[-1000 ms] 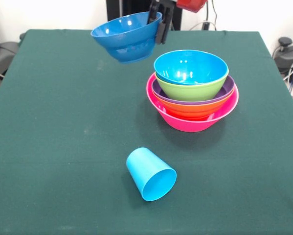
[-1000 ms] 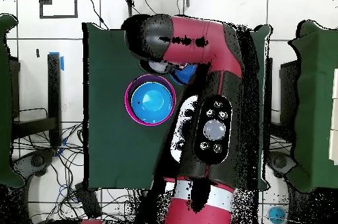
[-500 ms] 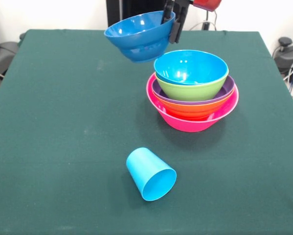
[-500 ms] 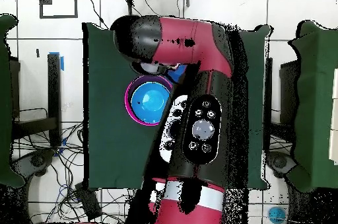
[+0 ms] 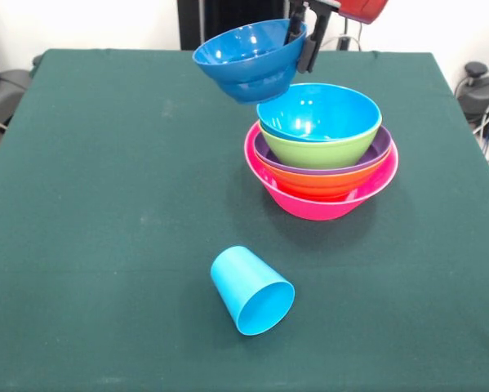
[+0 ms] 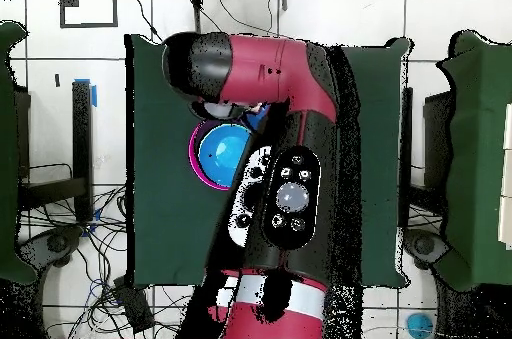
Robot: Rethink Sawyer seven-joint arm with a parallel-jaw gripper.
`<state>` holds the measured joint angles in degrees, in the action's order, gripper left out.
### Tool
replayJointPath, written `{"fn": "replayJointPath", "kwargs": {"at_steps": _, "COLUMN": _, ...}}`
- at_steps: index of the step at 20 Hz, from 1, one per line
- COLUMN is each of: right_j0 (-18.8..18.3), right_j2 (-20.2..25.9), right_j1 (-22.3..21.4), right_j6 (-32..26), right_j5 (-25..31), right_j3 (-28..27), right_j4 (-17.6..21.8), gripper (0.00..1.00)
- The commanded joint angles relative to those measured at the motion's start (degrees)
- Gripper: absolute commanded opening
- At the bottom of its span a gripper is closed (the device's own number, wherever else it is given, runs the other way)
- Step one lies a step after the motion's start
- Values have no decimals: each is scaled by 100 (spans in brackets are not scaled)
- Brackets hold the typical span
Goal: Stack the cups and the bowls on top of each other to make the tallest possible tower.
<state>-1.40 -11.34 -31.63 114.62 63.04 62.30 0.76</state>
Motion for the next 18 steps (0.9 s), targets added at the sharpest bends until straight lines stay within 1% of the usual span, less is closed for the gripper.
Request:
{"fn": "replayJointPath", "kwargs": {"at_steps": 1, "right_j0": 200, "right_j2": 213, "right_j1": 46, "right_j6": 681, "right_j5": 33, "right_j3": 792, "right_j4": 85, "gripper": 0}}
{"fn": "replayJointPath", "kwargs": {"at_steps": 5, "right_j0": 298, "right_j2": 171, "right_j1": 7, "right_j6": 806, "right_j5": -190, "right_j3": 1011, "right_j4": 68, "gripper": 0}}
{"fn": "replayJointPath", "kwargs": {"at_steps": 14, "right_j0": 596, "right_j2": -27, "right_j1": 73, "right_j6": 1121, "right_j5": -297, "right_j3": 1054, "right_j4": 2, "gripper": 0}}
{"fn": "replayJointPath", "kwargs": {"at_steps": 18, "right_j0": 635, "right_j2": -62, "right_j1": 108, "right_j6": 1131, "right_j5": -400, "right_j3": 1093, "right_j4": -37, "gripper": 0}}
